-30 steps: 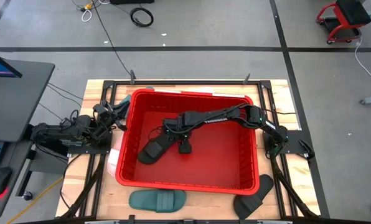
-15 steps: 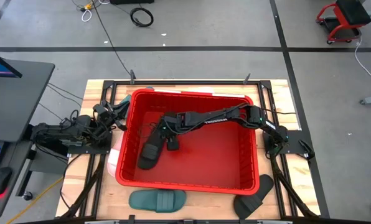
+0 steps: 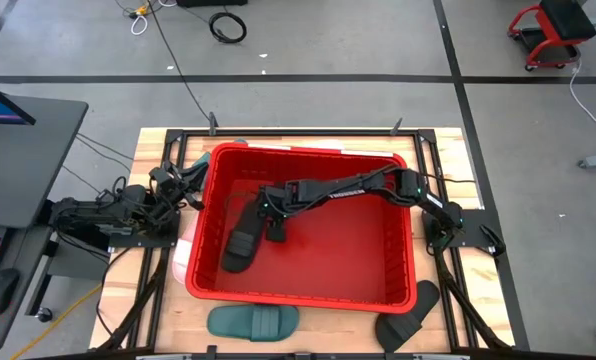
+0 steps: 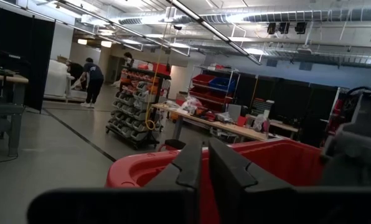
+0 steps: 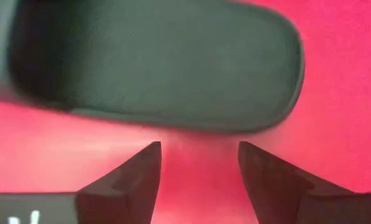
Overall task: Pick and place slides into bin
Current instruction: Put the top black slide into the left side of the container, then put the black slide on top of the other black slide in the container
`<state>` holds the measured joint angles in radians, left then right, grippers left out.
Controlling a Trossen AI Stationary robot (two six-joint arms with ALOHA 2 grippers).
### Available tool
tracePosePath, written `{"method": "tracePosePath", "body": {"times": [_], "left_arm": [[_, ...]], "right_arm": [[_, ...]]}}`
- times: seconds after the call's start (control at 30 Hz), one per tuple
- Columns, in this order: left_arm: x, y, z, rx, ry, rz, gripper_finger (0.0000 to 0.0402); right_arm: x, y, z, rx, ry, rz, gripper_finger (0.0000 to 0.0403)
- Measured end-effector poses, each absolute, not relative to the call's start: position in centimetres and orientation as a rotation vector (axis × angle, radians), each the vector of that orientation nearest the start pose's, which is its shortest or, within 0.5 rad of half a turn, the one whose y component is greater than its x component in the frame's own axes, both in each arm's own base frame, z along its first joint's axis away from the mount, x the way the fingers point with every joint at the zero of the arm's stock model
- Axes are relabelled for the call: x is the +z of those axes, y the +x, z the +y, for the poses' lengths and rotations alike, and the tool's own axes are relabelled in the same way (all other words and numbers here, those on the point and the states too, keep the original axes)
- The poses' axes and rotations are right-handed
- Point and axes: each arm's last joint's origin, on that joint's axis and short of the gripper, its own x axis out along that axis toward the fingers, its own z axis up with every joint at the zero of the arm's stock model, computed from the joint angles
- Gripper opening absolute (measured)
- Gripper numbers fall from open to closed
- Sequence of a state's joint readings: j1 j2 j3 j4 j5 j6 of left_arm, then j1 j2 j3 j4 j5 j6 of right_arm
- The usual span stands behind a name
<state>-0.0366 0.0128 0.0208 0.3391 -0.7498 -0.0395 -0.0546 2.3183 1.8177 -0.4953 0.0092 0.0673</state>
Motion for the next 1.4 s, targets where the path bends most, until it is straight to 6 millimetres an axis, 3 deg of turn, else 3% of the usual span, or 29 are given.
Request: {"method": "tracePosePath", "body": {"times": [0.13,0.33,0.43,0.6,0.83,1.07,1.23,1.4], "left_arm": [[19.9,8.5,1.7,0.7,-0.173,-0.342,0.004],[19.9,8.5,1.7,0.699,-0.173,-0.341,0.0034],[19.9,8.5,1.7,0.7,-0.173,-0.341,0.003],[19.9,8.5,1.7,0.699,-0.173,-0.341,0.0029],[19.9,8.5,1.7,0.7,-0.173,-0.341,0.0039],[19.9,8.5,1.7,0.699,-0.173,-0.341,0.0036],[19.9,8.5,1.7,0.699,-0.174,-0.341,0.0029],[19.9,8.5,1.7,0.699,-0.173,-0.341,0.003]], "right_arm": [[14.8,50.1,-2.9,-0.127,0.021,0.87,0.022],[15.5,50.1,-3.9,-0.212,0.0,0.861,0.022],[17.4,49.8,-3.9,-0.203,0.001,0.867,0.022],[22.9,47.7,-3.0,-0.187,0.0,0.856,0.022],[32.0,42.8,-0.7,-0.257,0.057,0.758,0.022],[38.9,36.3,2.5,-0.251,0.18,0.679,0.022],[41.8,30.9,5.1,-0.281,0.254,0.704,0.022],[43.4,25.7,7.9,-0.265,0.384,0.762,0.0213]]}}
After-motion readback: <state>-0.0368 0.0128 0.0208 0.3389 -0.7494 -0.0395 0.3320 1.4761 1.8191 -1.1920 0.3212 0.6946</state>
